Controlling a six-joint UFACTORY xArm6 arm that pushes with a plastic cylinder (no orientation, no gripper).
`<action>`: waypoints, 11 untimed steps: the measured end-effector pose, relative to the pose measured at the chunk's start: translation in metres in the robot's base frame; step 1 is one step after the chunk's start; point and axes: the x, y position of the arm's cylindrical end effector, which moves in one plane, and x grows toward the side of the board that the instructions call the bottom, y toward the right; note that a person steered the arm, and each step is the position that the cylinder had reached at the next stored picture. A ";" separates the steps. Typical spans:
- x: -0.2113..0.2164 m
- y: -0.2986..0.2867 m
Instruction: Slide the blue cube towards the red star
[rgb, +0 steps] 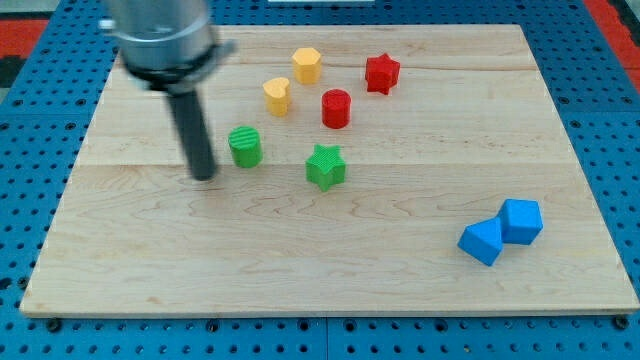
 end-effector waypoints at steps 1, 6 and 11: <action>-0.012 0.032; 0.011 0.172; 0.110 0.393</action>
